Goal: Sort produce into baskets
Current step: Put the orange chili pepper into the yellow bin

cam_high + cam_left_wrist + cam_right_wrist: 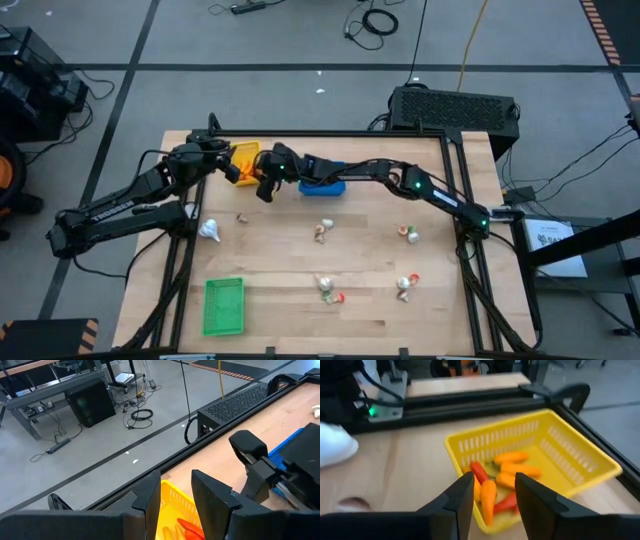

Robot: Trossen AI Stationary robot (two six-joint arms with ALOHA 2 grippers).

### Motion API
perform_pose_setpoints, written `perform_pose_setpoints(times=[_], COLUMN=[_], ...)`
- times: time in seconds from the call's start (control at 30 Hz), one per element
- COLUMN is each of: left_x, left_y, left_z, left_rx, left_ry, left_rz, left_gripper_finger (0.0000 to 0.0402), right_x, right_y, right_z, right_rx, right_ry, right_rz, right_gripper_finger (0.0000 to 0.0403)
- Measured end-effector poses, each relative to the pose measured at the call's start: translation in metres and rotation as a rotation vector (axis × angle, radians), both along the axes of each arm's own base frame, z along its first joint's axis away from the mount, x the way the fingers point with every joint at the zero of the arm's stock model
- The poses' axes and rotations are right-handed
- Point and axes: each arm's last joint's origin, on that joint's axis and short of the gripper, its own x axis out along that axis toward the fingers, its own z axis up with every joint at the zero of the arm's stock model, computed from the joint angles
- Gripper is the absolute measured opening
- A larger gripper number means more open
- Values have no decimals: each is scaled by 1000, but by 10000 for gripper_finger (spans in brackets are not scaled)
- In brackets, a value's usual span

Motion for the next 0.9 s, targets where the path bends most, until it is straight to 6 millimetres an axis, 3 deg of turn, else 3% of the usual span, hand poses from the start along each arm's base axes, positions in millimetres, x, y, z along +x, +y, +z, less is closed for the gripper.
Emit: perform_pose_setpoints(times=[0.27,0.53,0.73,0.9], left_x=[0,1,0,1], left_y=[0,-1,-1,-1], left_z=[0,-1,-2,-4], left_rx=[0,-8,-22,-31], left_ry=[8,4,16,3], left_rz=[-6,-26,-24,-55], left_gripper_finger=[118,118,118,118], right_x=[-31,-95,-153,-182], right_y=[4,-4,-29,-33], right_z=[40,84,101,106], right_rx=[16,69,256,336], right_ry=[285,686,979,1156], right_rz=[31,55,-57,-108], right_gripper_finger=[137,137,137,137])
